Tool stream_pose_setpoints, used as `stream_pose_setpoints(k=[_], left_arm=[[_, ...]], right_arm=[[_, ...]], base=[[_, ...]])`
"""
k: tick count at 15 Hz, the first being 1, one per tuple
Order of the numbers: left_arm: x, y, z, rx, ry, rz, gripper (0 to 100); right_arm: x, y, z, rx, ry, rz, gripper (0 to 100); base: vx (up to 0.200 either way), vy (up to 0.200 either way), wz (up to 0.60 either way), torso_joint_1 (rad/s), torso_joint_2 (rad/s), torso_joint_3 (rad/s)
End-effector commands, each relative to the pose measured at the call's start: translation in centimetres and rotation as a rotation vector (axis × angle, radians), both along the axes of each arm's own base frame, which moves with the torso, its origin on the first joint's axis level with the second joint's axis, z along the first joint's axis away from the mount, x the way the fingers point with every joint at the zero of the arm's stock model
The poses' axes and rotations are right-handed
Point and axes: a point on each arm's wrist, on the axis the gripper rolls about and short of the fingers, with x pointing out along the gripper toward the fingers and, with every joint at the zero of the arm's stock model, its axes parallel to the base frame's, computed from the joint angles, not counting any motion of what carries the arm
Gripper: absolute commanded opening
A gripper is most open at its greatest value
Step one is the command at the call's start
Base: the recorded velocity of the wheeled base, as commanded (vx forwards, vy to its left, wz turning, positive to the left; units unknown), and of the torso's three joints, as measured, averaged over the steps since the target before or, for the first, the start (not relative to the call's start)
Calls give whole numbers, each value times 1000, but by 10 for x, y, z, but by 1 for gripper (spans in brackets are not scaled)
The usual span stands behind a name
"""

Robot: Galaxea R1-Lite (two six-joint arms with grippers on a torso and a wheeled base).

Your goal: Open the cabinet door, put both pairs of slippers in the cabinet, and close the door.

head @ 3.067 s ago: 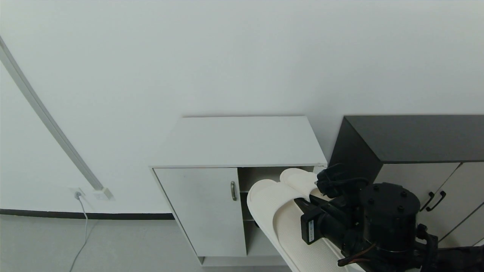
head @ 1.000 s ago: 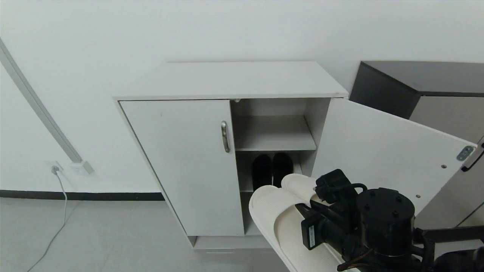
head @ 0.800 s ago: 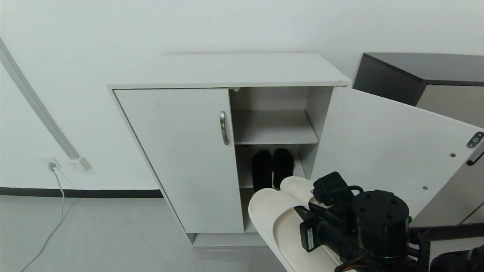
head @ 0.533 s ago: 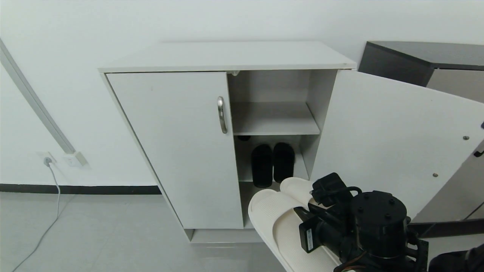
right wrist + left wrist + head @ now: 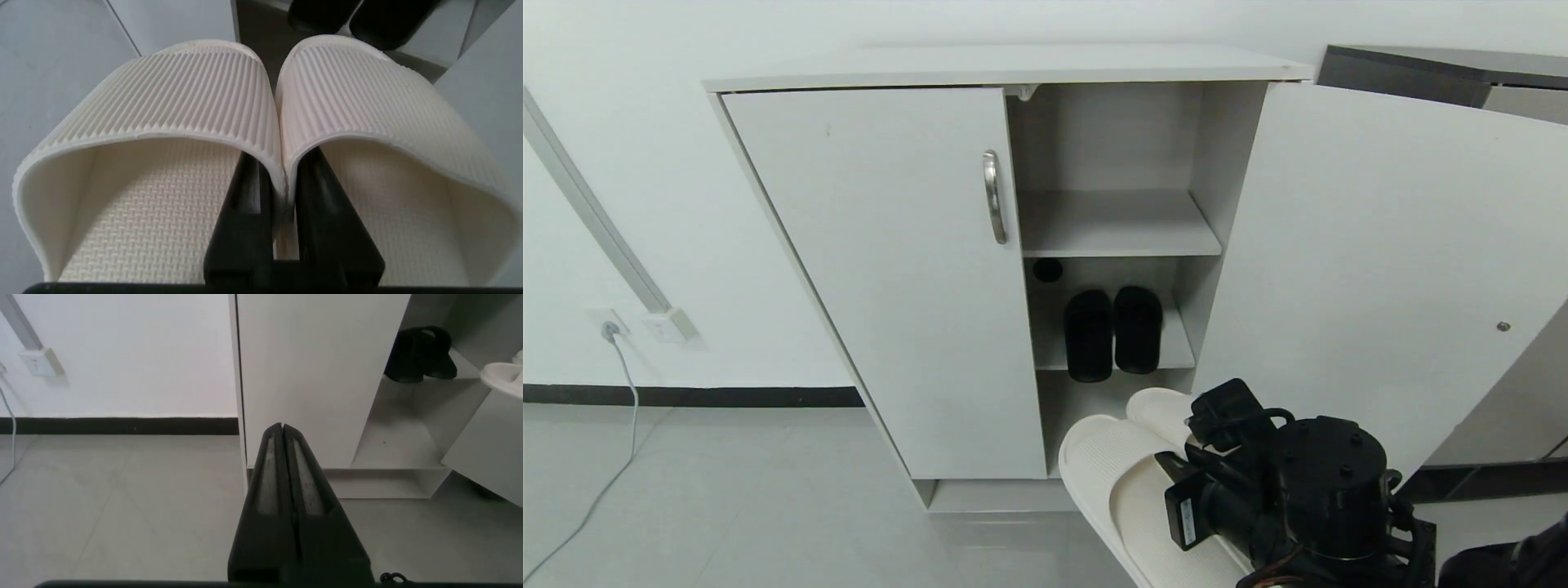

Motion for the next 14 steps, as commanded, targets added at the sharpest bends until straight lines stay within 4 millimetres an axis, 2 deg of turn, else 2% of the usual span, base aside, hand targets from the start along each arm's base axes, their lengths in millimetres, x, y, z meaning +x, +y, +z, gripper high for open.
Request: stream_pose_setpoints(k=[1,3,5,7,8,10,14], left_arm=[[0,0,0,0,1,0,0],[0,0,0,3,2,-1,0],[0,0,0,6,2,-1,0],[0,0,0,8,2,-3,0],[0,0,0,8,2,-3,0],[0,0,0,6,2,-1,0],[0,0,0,8,2,-3,0]], right_arm=[[4,4,-9,-16,9,-4,0],[10,12,-12,-26,-30,-3,0],[26,29,-3,-61,-57,-146,0],[35,41,16,-36,-39,-217,0],[35,53,39,-22,-17,-262,0],[31,69,63,-18,-47,-376,0],[35,76,92,45,-106,-397,0]], base=[[0,0,0,-7,56,56],[0,0,0,0,0,0],[0,0,0,0,0,0],[0,0,0,0,0,0],[0,0,0,0,0,0],[0,0,0,0,0,0],[0,0,0,0,0,0]])
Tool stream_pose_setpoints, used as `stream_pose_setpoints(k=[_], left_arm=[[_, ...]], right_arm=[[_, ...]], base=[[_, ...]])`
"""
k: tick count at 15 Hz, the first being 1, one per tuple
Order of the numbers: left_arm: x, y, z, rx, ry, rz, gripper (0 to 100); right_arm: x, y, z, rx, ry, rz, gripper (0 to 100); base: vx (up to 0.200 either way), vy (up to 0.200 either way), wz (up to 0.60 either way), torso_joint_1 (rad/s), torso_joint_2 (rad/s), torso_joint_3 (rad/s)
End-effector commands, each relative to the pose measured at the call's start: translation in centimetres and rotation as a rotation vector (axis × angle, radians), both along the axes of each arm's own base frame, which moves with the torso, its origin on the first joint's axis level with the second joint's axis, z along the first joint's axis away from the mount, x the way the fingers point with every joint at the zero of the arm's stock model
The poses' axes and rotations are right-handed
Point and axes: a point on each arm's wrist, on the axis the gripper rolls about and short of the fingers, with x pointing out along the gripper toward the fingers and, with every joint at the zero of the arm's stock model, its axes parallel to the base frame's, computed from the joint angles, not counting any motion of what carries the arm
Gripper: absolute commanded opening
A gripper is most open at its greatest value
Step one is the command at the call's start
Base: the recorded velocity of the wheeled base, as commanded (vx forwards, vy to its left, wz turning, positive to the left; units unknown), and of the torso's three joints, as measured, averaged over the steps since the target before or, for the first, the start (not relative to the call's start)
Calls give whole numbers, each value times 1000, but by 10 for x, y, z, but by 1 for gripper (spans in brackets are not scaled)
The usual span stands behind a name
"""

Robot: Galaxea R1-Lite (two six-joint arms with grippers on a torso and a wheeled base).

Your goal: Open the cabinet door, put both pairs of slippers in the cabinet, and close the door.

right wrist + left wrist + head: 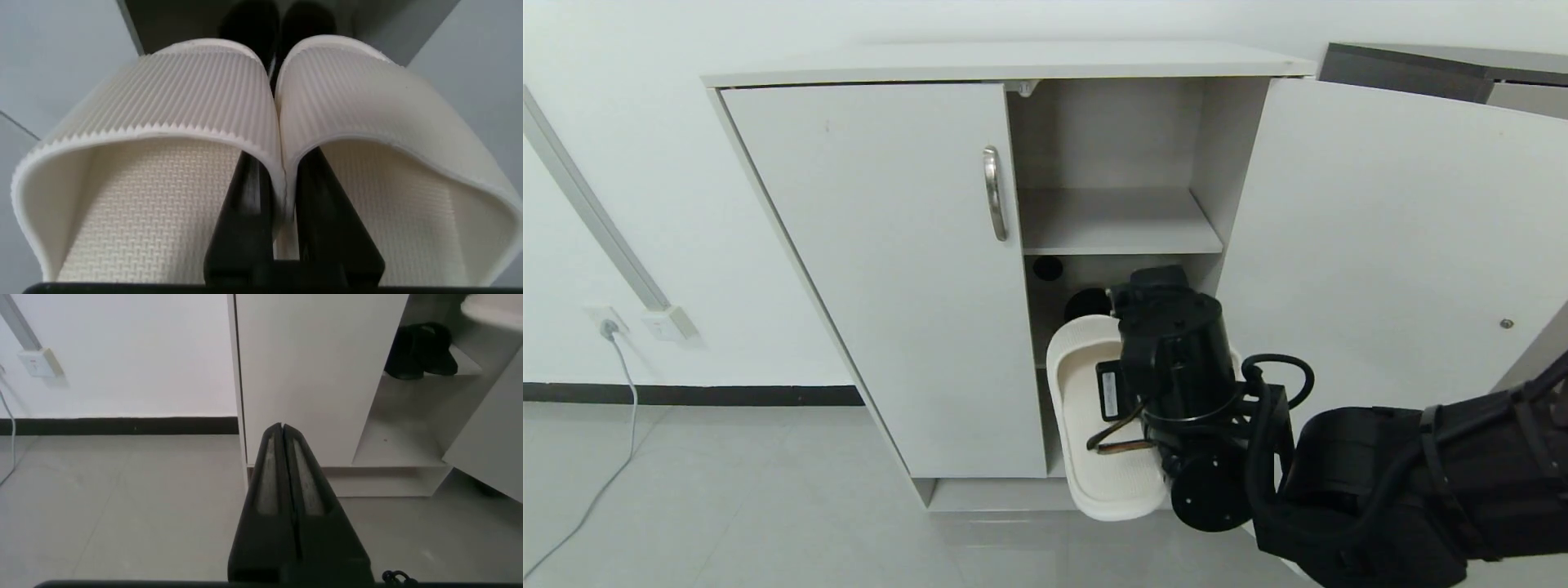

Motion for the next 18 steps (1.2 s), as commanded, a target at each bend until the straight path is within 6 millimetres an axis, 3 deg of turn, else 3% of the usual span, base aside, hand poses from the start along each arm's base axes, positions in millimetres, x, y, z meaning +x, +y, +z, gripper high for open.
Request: stream_pose_setpoints(k=[1,3,10,18], left_arm=[[0,0,0,0,1,0,0],[0,0,0,0,1,0,0],[0,0,0,0,3,-1,0],[0,0,0,0,3,-1,0]], right_arm=[[7,-2,20,34,-45,-13,0],[13,-1,39,70,-99,-21,0],[13,0,49,73,-126,-17,0],[17,1,53,79,-137,-21,0]], base=[[0,0,0,0,0,0],[0,0,0,0,0,0],[0,0,0,0,0,0],[200,0,0,0,3,4]])
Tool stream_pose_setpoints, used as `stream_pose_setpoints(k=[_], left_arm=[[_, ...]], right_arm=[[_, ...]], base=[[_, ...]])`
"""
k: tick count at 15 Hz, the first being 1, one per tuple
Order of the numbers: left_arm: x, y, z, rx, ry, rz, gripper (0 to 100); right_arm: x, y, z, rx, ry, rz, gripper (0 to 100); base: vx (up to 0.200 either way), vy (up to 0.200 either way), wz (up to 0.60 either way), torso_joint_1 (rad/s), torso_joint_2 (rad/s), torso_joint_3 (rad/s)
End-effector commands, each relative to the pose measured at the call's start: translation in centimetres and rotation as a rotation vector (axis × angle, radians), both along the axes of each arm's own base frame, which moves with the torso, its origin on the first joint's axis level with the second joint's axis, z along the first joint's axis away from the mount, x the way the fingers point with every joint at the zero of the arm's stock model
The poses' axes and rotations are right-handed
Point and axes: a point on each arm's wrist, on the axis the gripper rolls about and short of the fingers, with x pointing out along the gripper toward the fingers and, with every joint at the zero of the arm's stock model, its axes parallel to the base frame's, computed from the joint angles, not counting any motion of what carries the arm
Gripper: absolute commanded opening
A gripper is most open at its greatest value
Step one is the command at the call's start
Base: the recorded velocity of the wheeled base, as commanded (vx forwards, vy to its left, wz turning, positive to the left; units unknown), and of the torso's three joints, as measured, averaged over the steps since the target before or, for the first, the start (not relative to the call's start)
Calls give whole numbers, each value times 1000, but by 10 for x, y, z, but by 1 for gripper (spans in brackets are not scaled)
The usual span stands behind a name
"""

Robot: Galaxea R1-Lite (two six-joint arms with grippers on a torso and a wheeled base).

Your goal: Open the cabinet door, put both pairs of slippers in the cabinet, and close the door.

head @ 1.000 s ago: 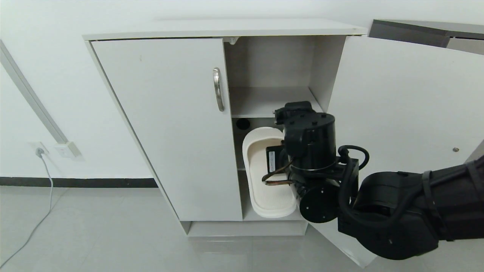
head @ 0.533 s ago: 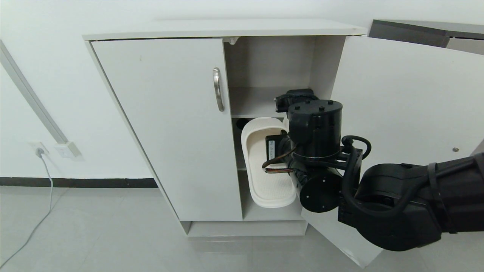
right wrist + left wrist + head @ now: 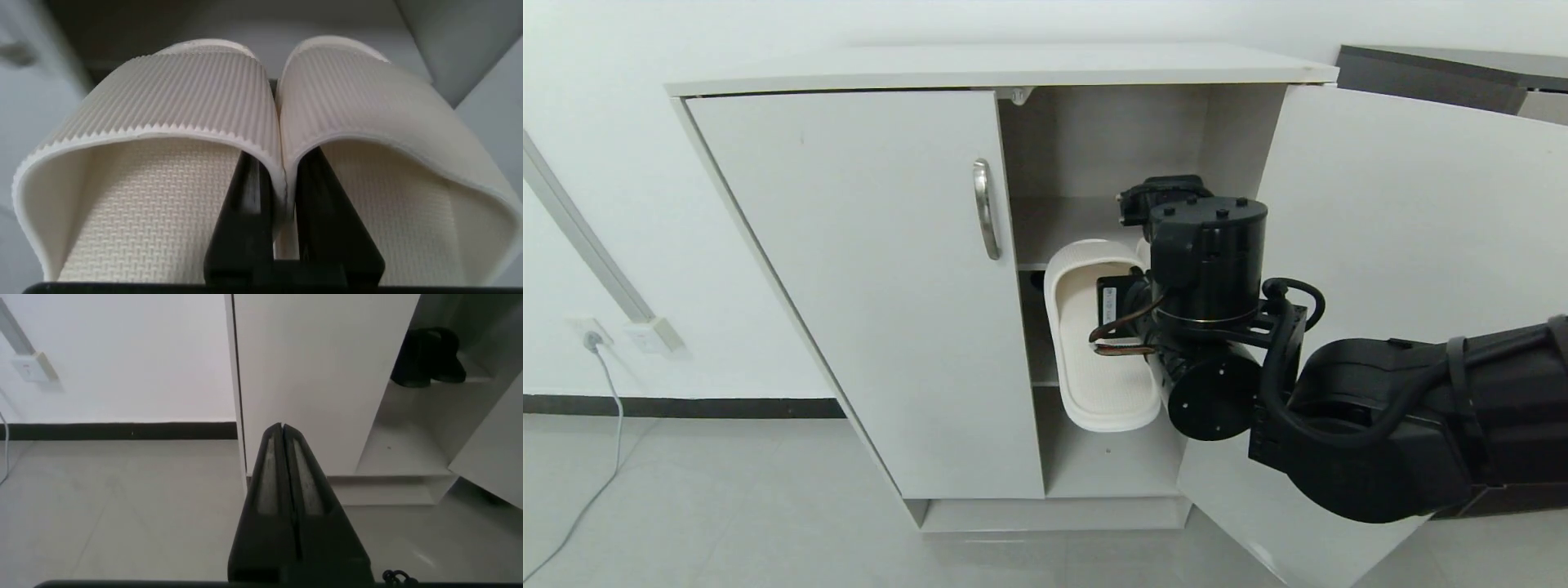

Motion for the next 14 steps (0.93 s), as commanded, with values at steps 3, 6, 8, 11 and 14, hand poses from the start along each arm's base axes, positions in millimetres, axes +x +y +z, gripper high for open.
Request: stream_pose_setpoints(k=[3,6,8,11,14], left_arm=[[0,0,0,0,1,1,0],[0,0,0,0,1,1,0],[0,0,0,0,1,1,0],[0,0,0,0,-1,1,0],[0,0,0,0,1,1,0]], right_arm=[[1,3,-5,-6,6,3,0],[3,7,-11,-18,15,3,0],[7,9,-11,-13,11,0,0],[17,8,-4,3,-3,-19,0],[18,9,-4,-16,0,-17,0]], base=[[200,0,0,-2,1,1],[200,0,0,2,2,1],[100,0,0,1,6,1],[0,0,0,0,0,0],[0,0,0,0,0,0]])
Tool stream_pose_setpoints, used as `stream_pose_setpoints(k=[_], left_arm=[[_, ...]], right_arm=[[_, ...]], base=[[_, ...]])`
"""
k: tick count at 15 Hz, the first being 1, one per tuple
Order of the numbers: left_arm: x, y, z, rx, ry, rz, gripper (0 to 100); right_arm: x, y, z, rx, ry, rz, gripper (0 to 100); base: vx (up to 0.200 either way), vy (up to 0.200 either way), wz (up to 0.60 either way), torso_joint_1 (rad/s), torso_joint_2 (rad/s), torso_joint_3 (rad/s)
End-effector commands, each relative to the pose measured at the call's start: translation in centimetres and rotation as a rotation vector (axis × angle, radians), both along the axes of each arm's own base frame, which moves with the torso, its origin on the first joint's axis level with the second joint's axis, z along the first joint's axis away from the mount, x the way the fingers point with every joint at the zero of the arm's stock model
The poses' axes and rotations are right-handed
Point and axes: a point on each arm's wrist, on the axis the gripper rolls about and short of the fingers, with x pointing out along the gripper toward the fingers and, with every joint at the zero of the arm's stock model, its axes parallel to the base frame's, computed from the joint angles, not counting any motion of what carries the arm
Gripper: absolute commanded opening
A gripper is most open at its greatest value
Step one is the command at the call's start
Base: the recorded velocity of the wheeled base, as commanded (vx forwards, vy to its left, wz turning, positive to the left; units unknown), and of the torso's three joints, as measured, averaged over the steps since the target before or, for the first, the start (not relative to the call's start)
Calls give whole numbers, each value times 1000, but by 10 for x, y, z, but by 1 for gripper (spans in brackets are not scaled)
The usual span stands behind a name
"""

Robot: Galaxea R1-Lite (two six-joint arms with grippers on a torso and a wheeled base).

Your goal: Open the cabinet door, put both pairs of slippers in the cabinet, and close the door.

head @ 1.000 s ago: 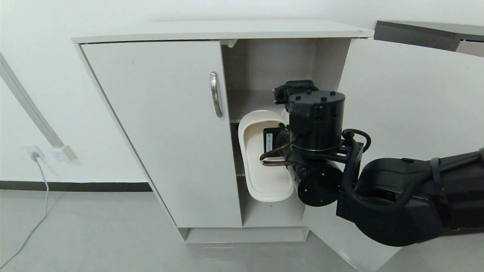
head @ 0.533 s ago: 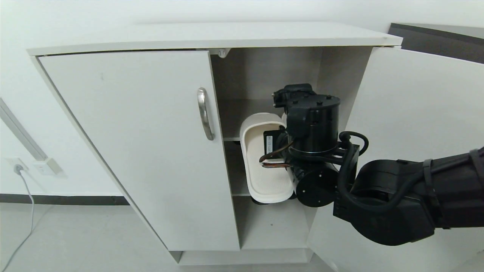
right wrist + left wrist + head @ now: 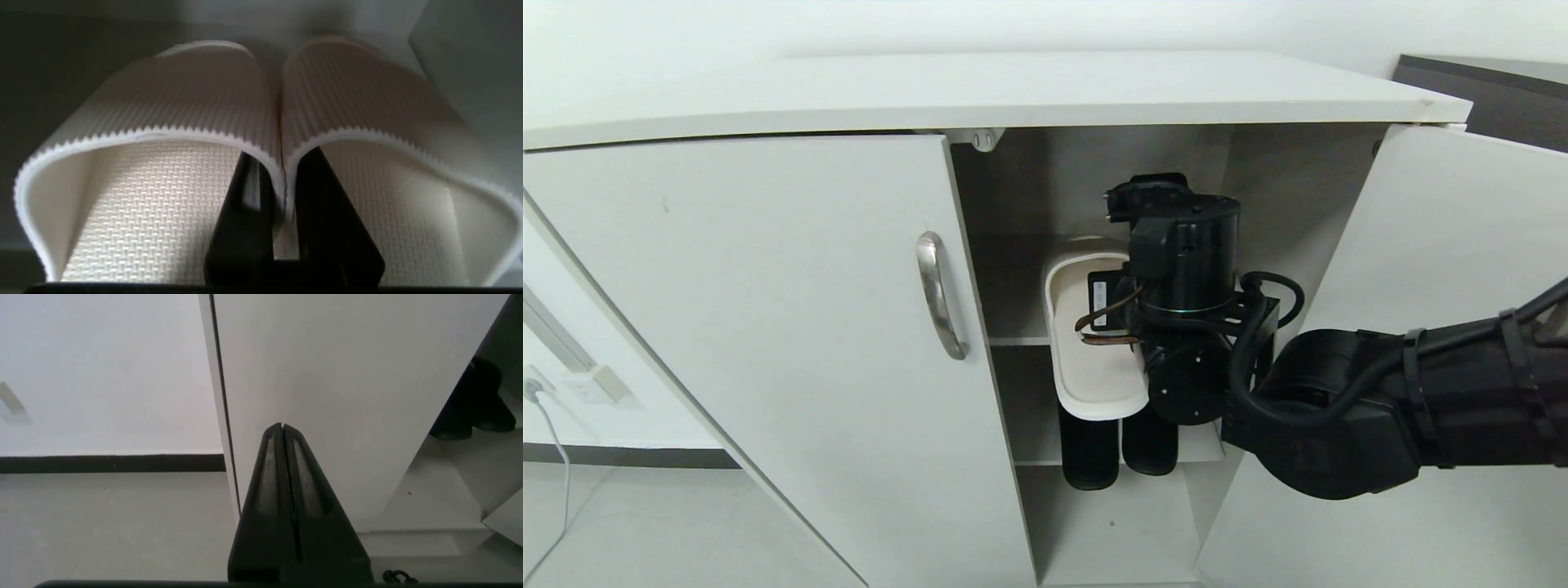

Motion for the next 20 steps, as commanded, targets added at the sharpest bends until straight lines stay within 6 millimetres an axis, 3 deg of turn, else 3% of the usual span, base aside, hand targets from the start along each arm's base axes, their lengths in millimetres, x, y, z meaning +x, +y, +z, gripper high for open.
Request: stream_pose_setpoints(k=[1,8,11,20], left_arm=[[0,0,0,0,1,0,0],[0,0,0,0,0,0,0],[0,0,0,0,0,0,0],[0,0,0,-1,0,0,0]], right_arm=[[3,2,-1,-5,-1,-4,0],[41,5,-6,-44,-11,-40,0],[53,0,4,-29,-19,-55,0],[63,5,-4,-32,-11,-62,0]], base=[[0,0,0,0,0,0],[0,0,0,0,0,0],[0,0,0,0,0,0],[0,0,0,0,0,0]])
